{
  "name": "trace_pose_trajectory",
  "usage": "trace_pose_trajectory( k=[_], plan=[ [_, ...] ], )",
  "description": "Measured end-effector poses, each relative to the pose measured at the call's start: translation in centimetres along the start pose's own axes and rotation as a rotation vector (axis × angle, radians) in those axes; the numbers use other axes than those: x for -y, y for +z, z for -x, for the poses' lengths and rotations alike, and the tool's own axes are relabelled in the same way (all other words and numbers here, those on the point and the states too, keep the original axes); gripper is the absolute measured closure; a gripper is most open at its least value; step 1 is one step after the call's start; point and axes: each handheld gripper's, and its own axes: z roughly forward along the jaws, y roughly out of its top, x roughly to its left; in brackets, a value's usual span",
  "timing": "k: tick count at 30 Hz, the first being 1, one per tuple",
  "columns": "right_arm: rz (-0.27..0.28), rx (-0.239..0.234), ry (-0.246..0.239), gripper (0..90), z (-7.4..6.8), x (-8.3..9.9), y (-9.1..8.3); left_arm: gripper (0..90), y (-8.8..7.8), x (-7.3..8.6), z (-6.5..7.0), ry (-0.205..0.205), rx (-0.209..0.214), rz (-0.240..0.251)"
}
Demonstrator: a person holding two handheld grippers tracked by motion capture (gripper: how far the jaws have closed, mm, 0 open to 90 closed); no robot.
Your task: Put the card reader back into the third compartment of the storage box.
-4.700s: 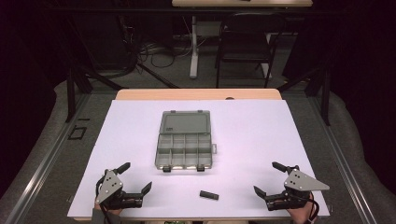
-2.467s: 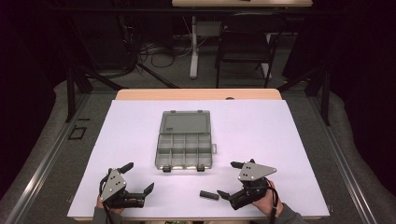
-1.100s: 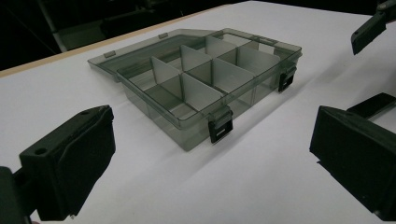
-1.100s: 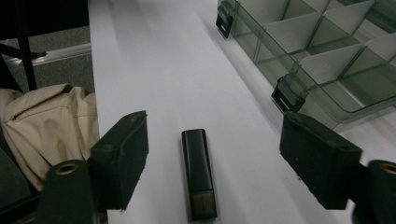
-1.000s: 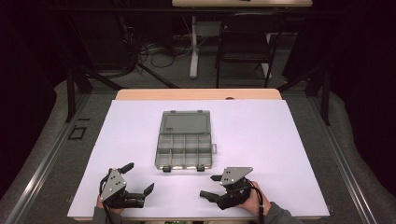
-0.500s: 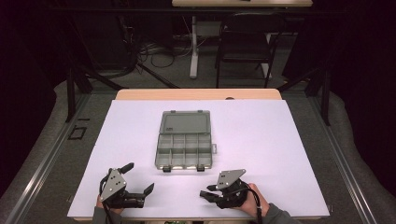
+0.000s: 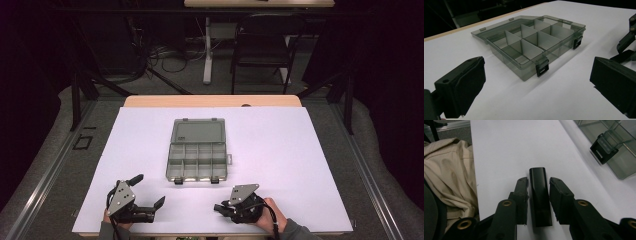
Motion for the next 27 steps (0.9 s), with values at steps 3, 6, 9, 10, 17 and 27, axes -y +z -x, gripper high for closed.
trace_pose_trajectory(
  k=[3, 6, 9, 10, 17, 27],
  plan=[
    [-0.009, 0.005, -0.004, 69.0, 0.0, 0.1, 0.2, 0.1, 0.0, 0.0, 0.0, -0.001, 0.0, -0.002],
    [-0.009, 0.004, -0.006, 71.0, 0.0, 0.1, 0.2, 0.1, 0.0, 0.0, 0.0, -0.001, 0.0, -0.003],
    [-0.008, 0.004, -0.004, 72.7, 0.1, 0.2, 0.2, 0.1, 0.0, 0.0, 0.0, 0.0, 0.0, -0.001],
    [-0.008, 0.002, -0.002, 72.9, 0.1, 0.2, 0.2, 0.1, 0.0, 0.0, 0.0, 0.002, 0.0, -0.002],
    [0.007, 0.014, -0.001, 73.1, 0.0, 0.0, -0.2, 0.1, 0.0, 0.0, 0.0, -0.001, -0.001, 0.002],
    [0.039, 0.032, -0.002, 73.2, -0.1, -0.5, -1.3, 0.1, 0.0, 0.0, 0.0, 0.002, -0.003, 0.006]
  ],
)
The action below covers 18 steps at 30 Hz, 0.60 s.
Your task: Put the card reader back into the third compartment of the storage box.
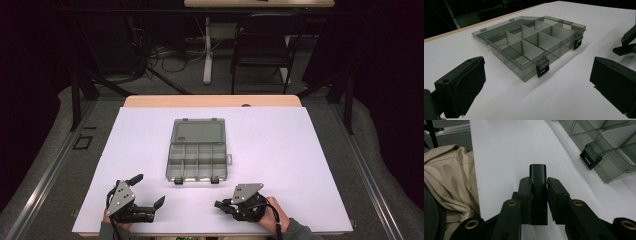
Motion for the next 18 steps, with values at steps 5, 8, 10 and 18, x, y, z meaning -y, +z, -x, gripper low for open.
trace_pose_trajectory(
  k=[5, 8, 10, 18],
  plan=[
    [0.013, 0.011, 0.0, 73.2, 0.1, -0.2, -0.5, 0.1, 0.0, 0.0, 0.0, -0.001, -0.001, 0.0],
    [0.015, 0.018, -0.005, 73.2, 0.2, -0.3, -0.7, 0.1, -0.1, 0.0, 0.0, 0.0, -0.001, 0.0],
    [0.016, 0.023, -0.005, 73.2, 0.2, -0.4, -0.8, 0.1, -0.1, 0.0, 0.0, -0.001, -0.002, 0.0],
    [0.025, 0.038, -0.011, 73.2, 0.2, -0.6, -1.3, 0.1, -0.1, 0.0, 0.0, -0.003, -0.002, 0.002]
  ],
)
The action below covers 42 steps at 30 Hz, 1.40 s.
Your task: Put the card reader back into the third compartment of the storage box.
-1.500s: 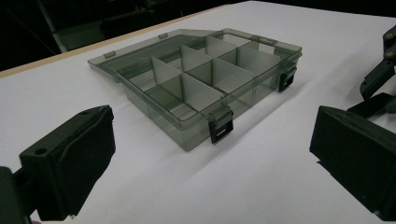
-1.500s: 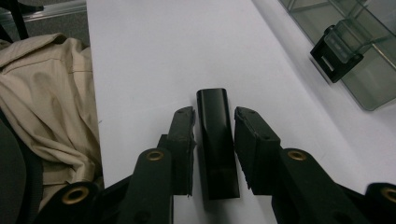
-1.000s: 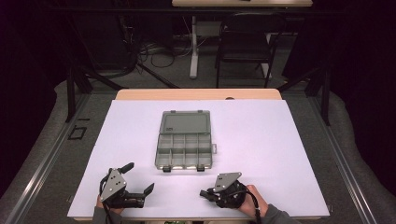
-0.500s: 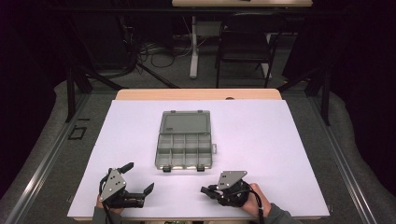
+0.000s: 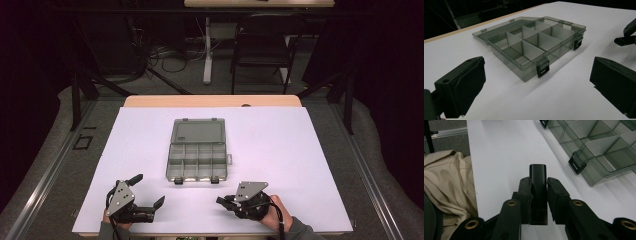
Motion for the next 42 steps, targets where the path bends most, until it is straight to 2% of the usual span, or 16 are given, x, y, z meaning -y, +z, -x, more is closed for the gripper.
trace_pose_trajectory(
  k=[13, 32, 42],
  plan=[
    [0.032, 0.016, 0.027, 73.2, 0.6, -0.4, -0.8, 0.1, 0.0, 0.0, 0.1, 0.001, -0.001, 0.002],
    [0.077, 0.068, 0.03, 73.2, 1.7, -1.6, -2.5, 0.1, 0.0, 0.0, 0.1, 0.005, -0.002, 0.0],
    [0.083, 0.086, 0.039, 73.2, 2.3, -2.0, -2.7, 0.1, 0.0, 0.0, 0.1, 0.0, -0.004, 0.002]
  ],
)
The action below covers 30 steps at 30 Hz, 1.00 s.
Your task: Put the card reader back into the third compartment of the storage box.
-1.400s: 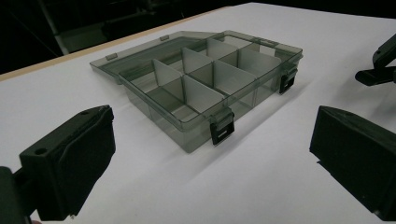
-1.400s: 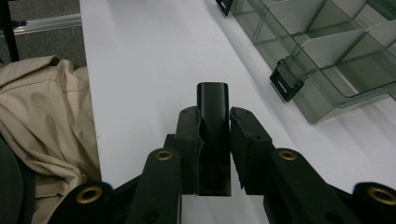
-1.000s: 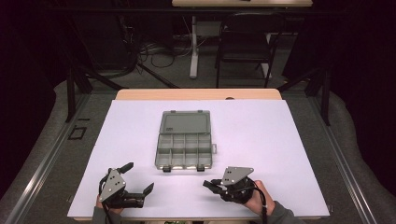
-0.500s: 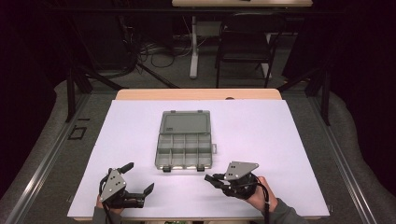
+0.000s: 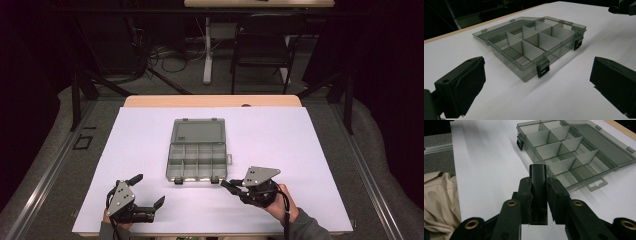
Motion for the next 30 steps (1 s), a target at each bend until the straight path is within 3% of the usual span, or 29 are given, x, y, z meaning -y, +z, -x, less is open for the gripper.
trace_pose_trajectory(
  k=[30],
  plan=[
    [0.009, 0.034, -0.014, 73.2, 1.8, -2.7, 0.4, 0.1, -0.1, 0.0, -0.1, 0.0, -0.004, -0.003]
  ],
)
